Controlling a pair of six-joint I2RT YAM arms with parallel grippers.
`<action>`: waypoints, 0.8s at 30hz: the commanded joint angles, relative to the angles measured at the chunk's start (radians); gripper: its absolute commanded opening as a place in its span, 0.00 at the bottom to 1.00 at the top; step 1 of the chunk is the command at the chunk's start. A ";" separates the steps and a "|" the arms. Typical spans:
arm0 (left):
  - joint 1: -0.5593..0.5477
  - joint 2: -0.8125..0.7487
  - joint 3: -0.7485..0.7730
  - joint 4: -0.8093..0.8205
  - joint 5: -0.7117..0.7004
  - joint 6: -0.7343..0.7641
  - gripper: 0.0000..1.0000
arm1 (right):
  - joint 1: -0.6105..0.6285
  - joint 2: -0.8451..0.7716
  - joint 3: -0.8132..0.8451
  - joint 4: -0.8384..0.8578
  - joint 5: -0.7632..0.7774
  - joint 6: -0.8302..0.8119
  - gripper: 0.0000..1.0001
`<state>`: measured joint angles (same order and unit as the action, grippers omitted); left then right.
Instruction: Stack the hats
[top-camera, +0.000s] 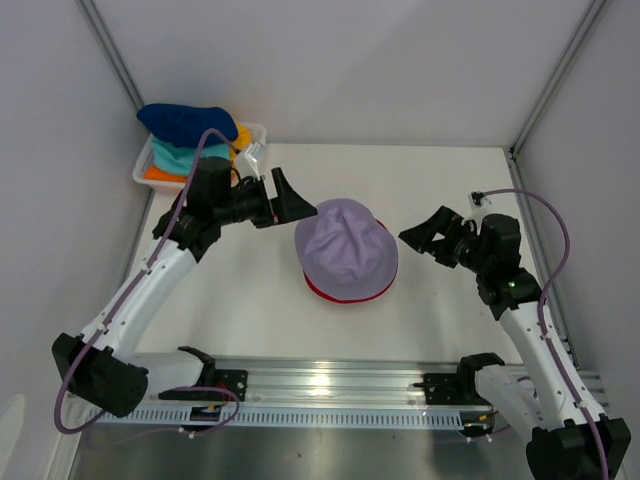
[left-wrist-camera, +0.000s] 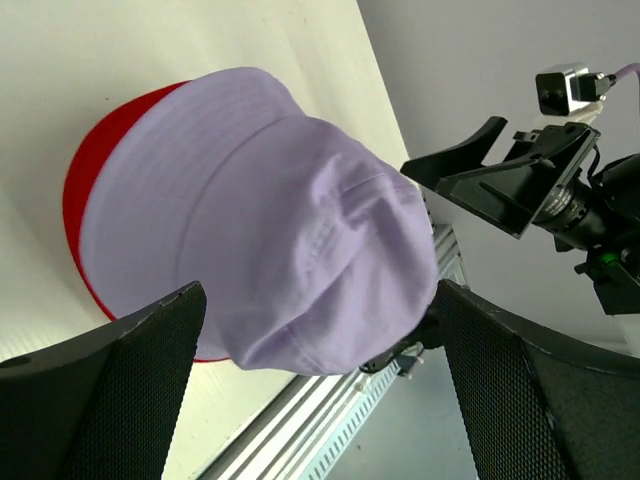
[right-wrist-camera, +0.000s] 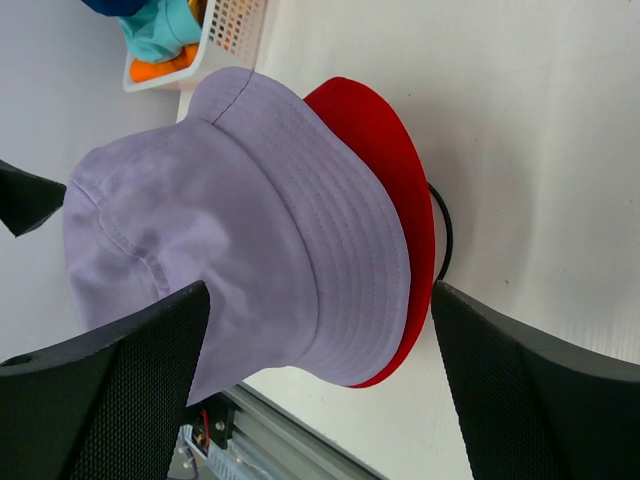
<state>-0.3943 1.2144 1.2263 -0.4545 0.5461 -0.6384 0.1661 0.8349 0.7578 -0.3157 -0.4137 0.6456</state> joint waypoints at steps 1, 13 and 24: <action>0.084 -0.024 -0.105 0.133 -0.009 0.017 0.99 | -0.002 0.020 -0.021 0.102 -0.019 -0.020 0.94; 0.221 0.135 -0.522 0.848 0.153 -0.205 0.90 | 0.042 0.193 -0.029 0.254 -0.045 -0.015 0.72; 0.218 0.367 -0.594 1.327 0.296 -0.501 0.81 | 0.119 0.334 0.038 0.290 0.004 -0.024 0.69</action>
<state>-0.1726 1.5620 0.6594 0.6338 0.7746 -1.0355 0.2745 1.1477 0.7448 -0.0879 -0.4290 0.6350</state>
